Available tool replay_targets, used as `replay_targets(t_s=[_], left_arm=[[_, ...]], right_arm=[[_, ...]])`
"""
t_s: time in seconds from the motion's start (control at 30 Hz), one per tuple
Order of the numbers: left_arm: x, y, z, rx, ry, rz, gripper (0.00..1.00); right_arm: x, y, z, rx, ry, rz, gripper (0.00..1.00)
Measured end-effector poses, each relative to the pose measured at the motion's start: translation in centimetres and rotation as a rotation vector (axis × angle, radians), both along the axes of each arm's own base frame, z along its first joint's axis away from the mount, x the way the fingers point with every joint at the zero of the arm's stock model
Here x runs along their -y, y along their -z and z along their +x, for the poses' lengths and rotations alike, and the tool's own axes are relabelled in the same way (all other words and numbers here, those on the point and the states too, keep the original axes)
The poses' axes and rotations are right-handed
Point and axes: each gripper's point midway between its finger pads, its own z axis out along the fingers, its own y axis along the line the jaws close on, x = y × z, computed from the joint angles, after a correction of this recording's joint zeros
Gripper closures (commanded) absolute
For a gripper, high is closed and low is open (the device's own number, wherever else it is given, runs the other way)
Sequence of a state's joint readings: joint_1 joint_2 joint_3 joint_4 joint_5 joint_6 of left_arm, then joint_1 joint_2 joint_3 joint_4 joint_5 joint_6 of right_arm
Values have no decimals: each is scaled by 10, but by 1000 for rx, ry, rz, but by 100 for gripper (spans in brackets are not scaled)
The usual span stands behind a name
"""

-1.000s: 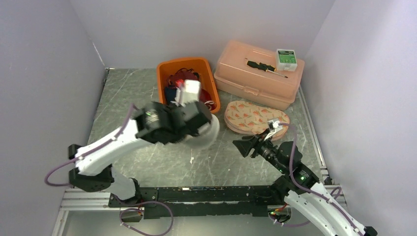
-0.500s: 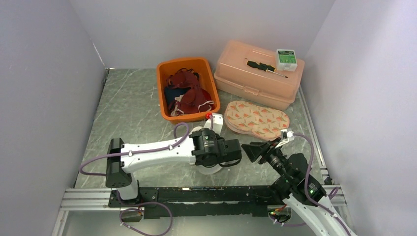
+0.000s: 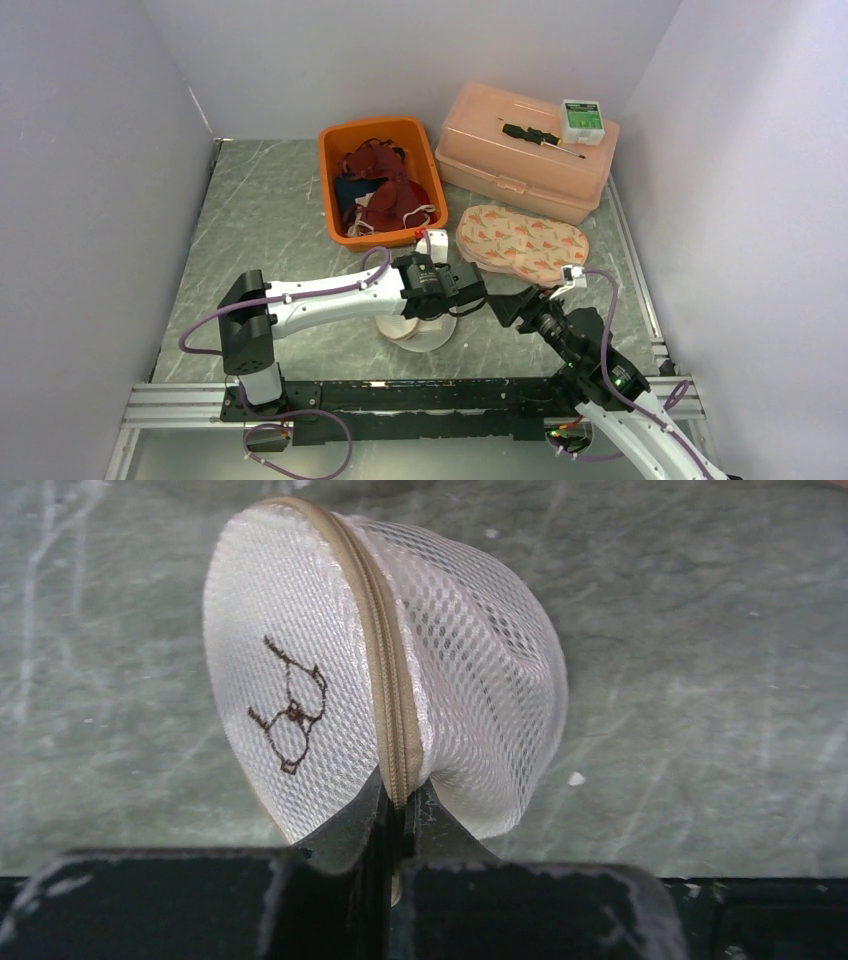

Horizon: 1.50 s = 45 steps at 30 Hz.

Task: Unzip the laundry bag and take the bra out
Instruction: Place the laundry bag at the center of the board, then unzip the laundry bag at the center of the board.

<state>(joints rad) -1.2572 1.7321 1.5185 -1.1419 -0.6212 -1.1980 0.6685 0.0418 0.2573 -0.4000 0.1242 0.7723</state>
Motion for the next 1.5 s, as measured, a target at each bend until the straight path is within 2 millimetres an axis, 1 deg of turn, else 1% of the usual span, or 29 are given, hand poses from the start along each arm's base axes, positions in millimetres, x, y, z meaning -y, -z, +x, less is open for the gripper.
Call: replay_targets(t_s=[0.07, 0.1, 0.17, 0.27, 0.3, 0.33, 0.37, 0.43, 0.5, 0.6, 0.7, 0.77, 0.93, 1.07, 1.17, 1.27, 1.33, 1.4, 1.5], left_arm=[[10, 0, 0, -8, 9, -42, 92], [15, 0, 0, -10, 14, -60, 86], [25, 1, 0, -16, 25, -97, 71], [35, 5, -1, -29, 48, -125, 40], [37, 6, -2, -33, 60, -127, 31], [39, 9, -3, -41, 69, -133, 24], [39, 11, -4, -47, 81, -128, 22], [38, 15, -6, -58, 95, -120, 19], [35, 18, -7, -64, 121, -110, 19], [20, 14, -9, -52, 153, -106, 20], [-4, -3, -11, -12, 175, -160, 20], [-26, -19, -11, 38, 183, -233, 20], [-64, -53, -7, 188, 211, -407, 19], [-76, -69, -7, 266, 229, -455, 18], [-82, -68, -5, 296, 229, -447, 18], [-87, -55, -4, 294, 230, -417, 17], [-88, -47, -3, 291, 234, -395, 14], [-88, -42, -1, 288, 235, -379, 13], [-86, -40, 3, 294, 231, -374, 12]], right_arm=[[-3, 5, -2, -13, -16, -1, 28], [-5, 6, -3, -18, -26, 1, 28], [-8, 7, -3, -27, -42, 6, 27], [-14, 12, -5, -48, -66, 14, 26], [-15, 15, -5, -57, -74, 18, 26], [-17, 17, -6, -65, -83, 22, 26], [-19, 19, -8, -71, -94, 26, 26], [-23, 20, -10, -77, -118, 35, 27], [-28, 19, -13, -75, -151, 45, 28], [-40, 14, -21, -73, -231, 62, 30], [-51, 15, -28, -93, -308, 67, 32], [-58, 17, -32, -112, -355, 65, 32], [-66, 16, -38, -135, -419, 56, 33], [-75, 2, -38, -133, -456, 57, 34], [-84, -8, -38, -129, -487, 53, 34], [-95, -14, -40, -141, -520, 29, 36], [-106, -13, -42, -164, -539, -2, 37], [-117, -11, -44, -183, -556, -37, 38], [-130, 1, -46, -216, -563, -97, 39]])
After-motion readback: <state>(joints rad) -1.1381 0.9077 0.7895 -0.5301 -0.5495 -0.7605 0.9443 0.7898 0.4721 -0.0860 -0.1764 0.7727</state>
